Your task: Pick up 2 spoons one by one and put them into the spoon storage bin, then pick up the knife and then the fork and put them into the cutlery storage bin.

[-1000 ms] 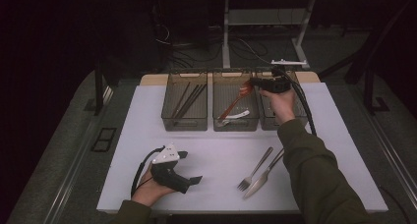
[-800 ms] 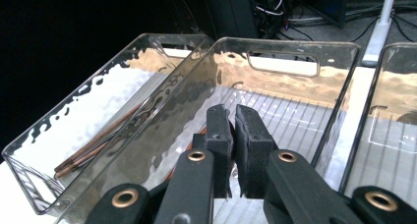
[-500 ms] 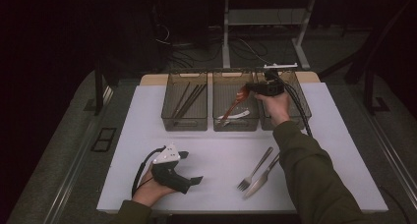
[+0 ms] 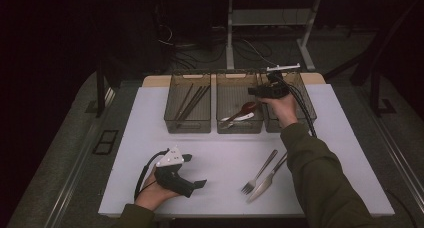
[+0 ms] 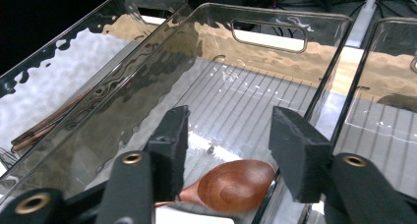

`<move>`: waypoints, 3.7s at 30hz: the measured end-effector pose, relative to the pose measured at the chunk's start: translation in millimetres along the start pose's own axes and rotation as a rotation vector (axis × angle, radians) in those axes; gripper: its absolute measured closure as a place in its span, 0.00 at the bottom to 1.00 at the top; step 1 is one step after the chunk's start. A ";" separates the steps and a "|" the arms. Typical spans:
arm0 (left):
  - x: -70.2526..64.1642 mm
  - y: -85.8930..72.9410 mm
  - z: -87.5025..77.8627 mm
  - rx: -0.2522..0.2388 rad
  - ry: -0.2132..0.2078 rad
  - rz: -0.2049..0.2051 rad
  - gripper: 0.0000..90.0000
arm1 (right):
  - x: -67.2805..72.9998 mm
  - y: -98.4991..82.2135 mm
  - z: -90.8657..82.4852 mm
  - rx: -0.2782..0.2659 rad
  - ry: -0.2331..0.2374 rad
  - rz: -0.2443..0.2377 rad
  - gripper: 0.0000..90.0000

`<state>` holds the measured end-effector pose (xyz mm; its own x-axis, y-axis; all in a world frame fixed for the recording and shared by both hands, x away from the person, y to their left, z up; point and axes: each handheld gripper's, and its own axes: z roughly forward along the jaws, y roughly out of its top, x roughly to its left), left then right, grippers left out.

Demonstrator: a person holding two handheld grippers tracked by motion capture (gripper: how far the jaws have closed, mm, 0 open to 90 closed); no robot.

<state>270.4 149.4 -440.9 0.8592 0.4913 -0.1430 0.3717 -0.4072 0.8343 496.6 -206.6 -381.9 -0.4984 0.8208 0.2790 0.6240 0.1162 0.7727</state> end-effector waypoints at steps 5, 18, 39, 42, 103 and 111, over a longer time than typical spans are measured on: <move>0.2 -0.3 0.3 0.002 0.000 0.001 0.00 | 5.1 0.3 -7.3 0.000 0.016 -0.025 0.48; 1.3 -0.8 -2.1 -0.002 0.023 -0.007 0.00 | 20.3 -4.2 -38.7 -0.035 0.075 -0.104 0.47; -0.2 -0.5 -1.2 -0.001 0.026 -0.005 0.00 | 22.3 -44.4 -95.7 -0.025 0.149 -0.157 0.66; -0.8 -0.5 -0.9 0.001 0.027 -0.006 0.00 | 23.7 -50.9 -100.9 -0.017 0.164 -0.165 0.71; -3.1 -1.0 -0.5 0.018 0.035 -0.003 0.00 | 13.1 -144.2 -96.0 0.383 0.103 -0.342 0.99; -3.1 -1.0 -0.2 0.018 0.033 -0.004 0.00 | 14.2 -145.8 -92.5 0.415 0.094 -0.359 0.99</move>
<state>267.3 148.5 -441.2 0.8460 0.5176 -0.1281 0.3812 -0.4192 0.8240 342.9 -263.6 -437.8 -0.7631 0.6379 0.1041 0.5804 0.6055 0.5445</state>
